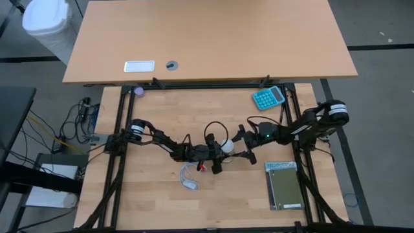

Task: Screw lightbulb
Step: Insert the lightbulb into the socket

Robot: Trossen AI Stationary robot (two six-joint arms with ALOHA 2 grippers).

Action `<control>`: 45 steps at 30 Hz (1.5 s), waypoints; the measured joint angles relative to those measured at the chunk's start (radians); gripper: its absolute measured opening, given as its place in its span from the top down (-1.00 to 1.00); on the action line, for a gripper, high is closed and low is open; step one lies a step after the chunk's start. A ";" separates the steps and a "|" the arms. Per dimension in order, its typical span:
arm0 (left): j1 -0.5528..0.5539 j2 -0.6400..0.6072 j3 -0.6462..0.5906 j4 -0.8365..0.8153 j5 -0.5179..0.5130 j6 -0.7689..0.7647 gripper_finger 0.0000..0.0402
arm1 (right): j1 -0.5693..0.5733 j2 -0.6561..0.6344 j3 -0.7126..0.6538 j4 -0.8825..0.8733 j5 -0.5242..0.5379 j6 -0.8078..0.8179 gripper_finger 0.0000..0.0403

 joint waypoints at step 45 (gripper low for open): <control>-0.003 0.000 0.000 -0.005 -0.002 0.022 -0.21 | 0.016 0.123 0.092 0.036 0.020 -0.030 -0.52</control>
